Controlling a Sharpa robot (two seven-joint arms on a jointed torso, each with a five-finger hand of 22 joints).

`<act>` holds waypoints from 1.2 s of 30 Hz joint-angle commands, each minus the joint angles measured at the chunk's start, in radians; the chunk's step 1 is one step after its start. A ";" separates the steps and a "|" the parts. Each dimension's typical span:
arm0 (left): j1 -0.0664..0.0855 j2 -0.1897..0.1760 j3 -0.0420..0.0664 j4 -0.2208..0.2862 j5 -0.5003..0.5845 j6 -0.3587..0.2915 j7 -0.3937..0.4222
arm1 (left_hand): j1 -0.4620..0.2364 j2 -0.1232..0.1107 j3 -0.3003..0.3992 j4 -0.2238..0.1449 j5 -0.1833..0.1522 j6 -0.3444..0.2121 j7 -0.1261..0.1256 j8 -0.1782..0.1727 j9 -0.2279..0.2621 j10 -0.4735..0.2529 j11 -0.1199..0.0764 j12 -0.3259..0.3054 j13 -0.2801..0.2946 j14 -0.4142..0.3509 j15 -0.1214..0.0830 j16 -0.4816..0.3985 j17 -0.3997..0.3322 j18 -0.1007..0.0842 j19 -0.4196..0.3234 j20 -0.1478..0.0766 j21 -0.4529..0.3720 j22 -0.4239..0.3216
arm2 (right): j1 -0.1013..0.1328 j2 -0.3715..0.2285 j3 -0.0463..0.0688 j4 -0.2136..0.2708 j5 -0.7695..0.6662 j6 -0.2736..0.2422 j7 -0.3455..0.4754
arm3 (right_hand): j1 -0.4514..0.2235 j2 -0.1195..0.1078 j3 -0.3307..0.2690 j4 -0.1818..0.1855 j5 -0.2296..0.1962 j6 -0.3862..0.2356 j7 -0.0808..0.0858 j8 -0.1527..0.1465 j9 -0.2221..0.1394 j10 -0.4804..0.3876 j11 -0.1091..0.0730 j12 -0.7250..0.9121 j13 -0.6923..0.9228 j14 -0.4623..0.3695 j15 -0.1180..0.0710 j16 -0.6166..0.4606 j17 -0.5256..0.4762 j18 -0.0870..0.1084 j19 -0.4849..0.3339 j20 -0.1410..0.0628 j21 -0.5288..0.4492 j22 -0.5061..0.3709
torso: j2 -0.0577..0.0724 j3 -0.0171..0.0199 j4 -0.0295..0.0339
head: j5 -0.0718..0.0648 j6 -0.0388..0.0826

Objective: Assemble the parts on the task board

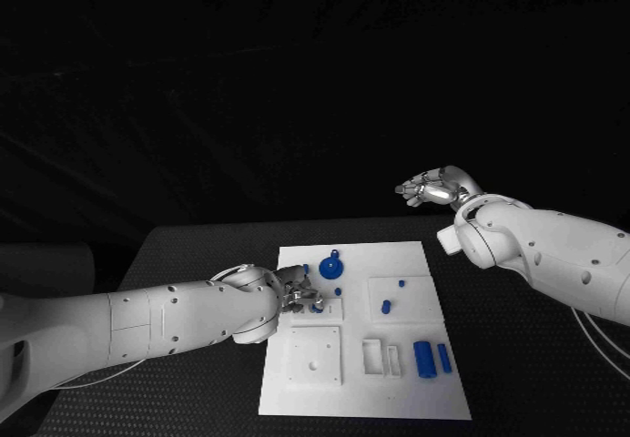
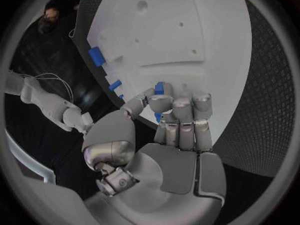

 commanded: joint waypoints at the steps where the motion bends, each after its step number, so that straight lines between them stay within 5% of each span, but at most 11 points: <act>1: -0.005 0.005 -0.002 0.001 -0.010 0.021 -0.004 | 0.006 0.005 0.021 0.021 -0.006 0.148 -0.104 0.003 -0.002 -0.035 -0.035 0.002 -0.001 0.057 -0.063 0.003 -0.001 0.007 -0.006 -0.102 0.003 0.015 | 0.000 0.001 0.001 0.001 0.002 0.015 0.008 | -0.004 0.007 -0.006 0.002 0.007 -0.007 -0.001 -0.004 -0.001 0.001 0.005 -0.004 -0.001 -0.003 0.002 -0.004 -0.001 -0.001 -0.009 0.000 -0.004 0.001 | 0.000 0.0001 -0.0007 | -0.001 0.000; 36: -0.005 -0.001 -0.002 -0.001 -0.001 0.101 -0.015 | 0.003 0.018 0.023 0.016 0.007 0.151 -0.104 0.007 0.001 -0.034 -0.035 0.004 -0.005 0.057 -0.058 0.010 -0.007 0.005 -0.009 -0.099 0.006 0.016 | 0.000 0.010 0.001 -0.006 0.002 0.029 0.003 | -0.007 0.010 -0.010 0.004 0.016 -0.008 -0.001 -0.004 -0.004 -0.002 0.007 -0.004 -0.012 -0.006 0.004 -0.006 -0.003 0.000 -0.014 0.003 -0.009 0.001 | 0.000 -0.0003 0.0013 | 0.002 -0.008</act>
